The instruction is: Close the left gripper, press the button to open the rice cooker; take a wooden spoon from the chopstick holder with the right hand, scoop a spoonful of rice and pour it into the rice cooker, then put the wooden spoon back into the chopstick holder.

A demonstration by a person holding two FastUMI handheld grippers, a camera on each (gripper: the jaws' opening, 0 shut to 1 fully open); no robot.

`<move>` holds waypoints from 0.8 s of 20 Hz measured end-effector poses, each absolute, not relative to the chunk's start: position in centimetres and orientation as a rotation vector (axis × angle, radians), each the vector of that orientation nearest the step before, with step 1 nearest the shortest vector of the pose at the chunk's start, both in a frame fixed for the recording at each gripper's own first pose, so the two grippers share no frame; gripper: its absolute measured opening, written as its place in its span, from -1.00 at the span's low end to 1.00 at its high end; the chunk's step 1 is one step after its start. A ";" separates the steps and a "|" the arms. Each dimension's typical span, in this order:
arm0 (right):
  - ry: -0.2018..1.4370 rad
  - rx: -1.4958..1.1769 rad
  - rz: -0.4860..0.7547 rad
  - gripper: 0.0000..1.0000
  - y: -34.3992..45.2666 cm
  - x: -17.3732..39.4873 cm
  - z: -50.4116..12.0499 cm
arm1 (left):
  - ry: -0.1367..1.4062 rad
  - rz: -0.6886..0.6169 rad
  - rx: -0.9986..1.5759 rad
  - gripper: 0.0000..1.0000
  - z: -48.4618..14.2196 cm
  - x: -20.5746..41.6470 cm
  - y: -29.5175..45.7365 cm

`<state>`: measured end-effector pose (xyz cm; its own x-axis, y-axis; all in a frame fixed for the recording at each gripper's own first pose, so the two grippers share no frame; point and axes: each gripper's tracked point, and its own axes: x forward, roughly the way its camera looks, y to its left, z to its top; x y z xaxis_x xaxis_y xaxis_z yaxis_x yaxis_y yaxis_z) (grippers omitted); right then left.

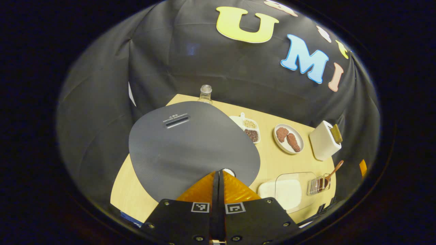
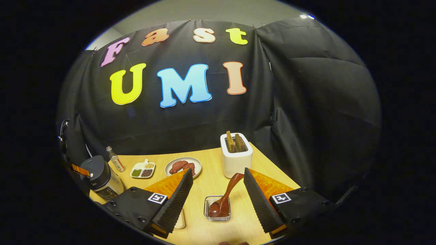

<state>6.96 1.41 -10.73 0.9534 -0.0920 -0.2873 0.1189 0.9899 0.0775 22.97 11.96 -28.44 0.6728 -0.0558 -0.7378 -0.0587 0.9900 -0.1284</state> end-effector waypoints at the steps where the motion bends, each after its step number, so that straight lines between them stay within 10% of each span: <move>1: 0.285 0.097 -0.110 0.92 1.3 6.9 -10.7 | 0.850 0.007 -0.136 -0.95 -28.6 22.7 11.9; 16: 0.305 0.084 -0.209 0.92 5.0 3.2 -10.1 | 0.312 -0.027 0.002 -0.98 -6.0 21.7 16.1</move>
